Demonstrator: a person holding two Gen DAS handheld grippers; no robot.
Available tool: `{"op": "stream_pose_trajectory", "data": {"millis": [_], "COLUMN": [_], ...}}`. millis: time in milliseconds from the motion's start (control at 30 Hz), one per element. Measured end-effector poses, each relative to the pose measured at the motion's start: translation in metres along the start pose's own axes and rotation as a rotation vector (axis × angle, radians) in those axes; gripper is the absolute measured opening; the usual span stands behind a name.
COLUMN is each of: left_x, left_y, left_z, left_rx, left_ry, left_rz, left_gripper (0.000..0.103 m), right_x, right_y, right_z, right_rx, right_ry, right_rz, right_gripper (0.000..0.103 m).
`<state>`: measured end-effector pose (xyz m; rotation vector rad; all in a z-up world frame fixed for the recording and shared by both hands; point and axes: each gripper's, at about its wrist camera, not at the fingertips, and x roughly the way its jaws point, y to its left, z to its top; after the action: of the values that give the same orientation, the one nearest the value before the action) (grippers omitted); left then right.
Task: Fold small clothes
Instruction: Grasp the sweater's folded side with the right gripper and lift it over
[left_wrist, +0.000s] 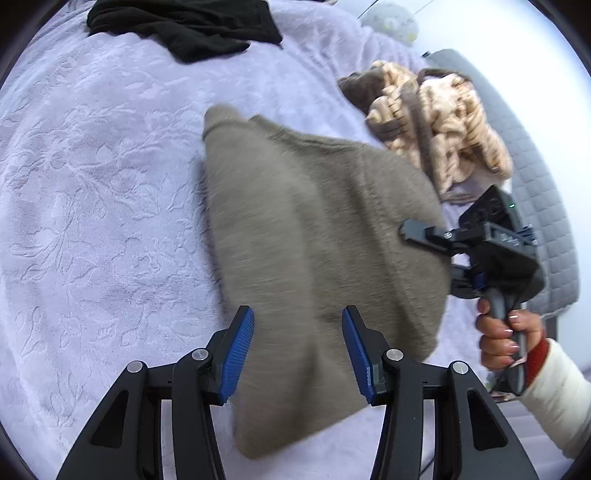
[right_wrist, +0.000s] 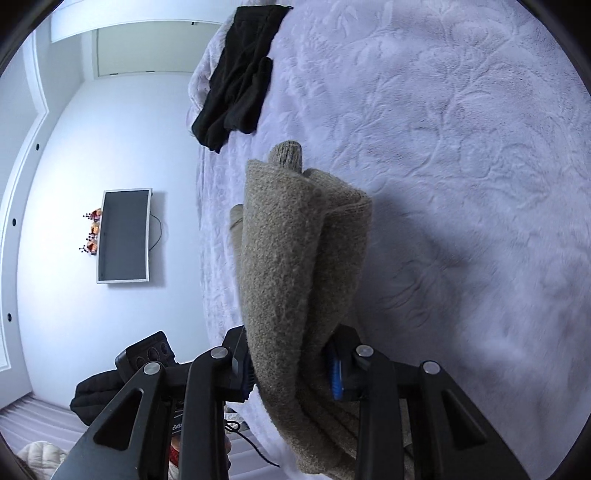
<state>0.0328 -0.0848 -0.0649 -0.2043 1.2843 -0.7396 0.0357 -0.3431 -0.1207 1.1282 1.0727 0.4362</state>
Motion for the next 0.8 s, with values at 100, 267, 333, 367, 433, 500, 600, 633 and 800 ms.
{"op": "stream_pose_trajectory", "data": {"millis": [100, 267, 333, 367, 433, 500, 600, 633, 800], "left_x": [-0.001, 0.019, 0.022, 0.022, 0.031, 0.05, 0.074, 0.081, 0.102], "left_y": [-0.002, 0.028, 0.037, 0.039, 0.041, 0.043, 0.038, 0.037, 0.026], "left_z": [0.0, -0.005, -0.007, -0.007, -0.005, 0.002, 0.005, 0.006, 0.002], "left_rx": [0.045, -0.041, -0.057, -0.054, -0.045, -0.052, -0.047, -0.042, -0.015], "left_ry": [-0.025, 0.058, 0.064, 0.053, 0.077, 0.126, 0.171, 0.182, 0.21], "left_rz": [0.1, 0.158, 0.17, 0.171, 0.139, 0.092, 0.07, 0.048, 0.013], "left_gripper": [0.051, 0.054, 0.081, 0.081, 0.081, 0.081, 0.081, 0.081, 0.079], "right_x": [0.008, 0.01, 0.009, 0.006, 0.003, 0.002, -0.001, 0.002, 0.028], "right_y": [0.007, -0.019, -0.027, -0.032, -0.04, -0.051, -0.065, -0.068, -0.085], "right_z": [-0.003, 0.009, 0.012, 0.013, 0.016, 0.02, 0.023, 0.025, 0.031], "right_rx": [-0.018, 0.044, 0.043, 0.04, 0.043, 0.051, 0.038, 0.028, 0.02], "right_ry": [-0.015, -0.067, -0.068, -0.073, -0.074, -0.06, -0.023, -0.003, 0.08], "right_rz": [-0.048, -0.197, -0.223, -0.225, -0.221, -0.211, -0.173, -0.152, -0.086], "right_gripper": [0.033, 0.039, 0.051, 0.064, 0.072, 0.072, 0.072, 0.072, 0.072]}}
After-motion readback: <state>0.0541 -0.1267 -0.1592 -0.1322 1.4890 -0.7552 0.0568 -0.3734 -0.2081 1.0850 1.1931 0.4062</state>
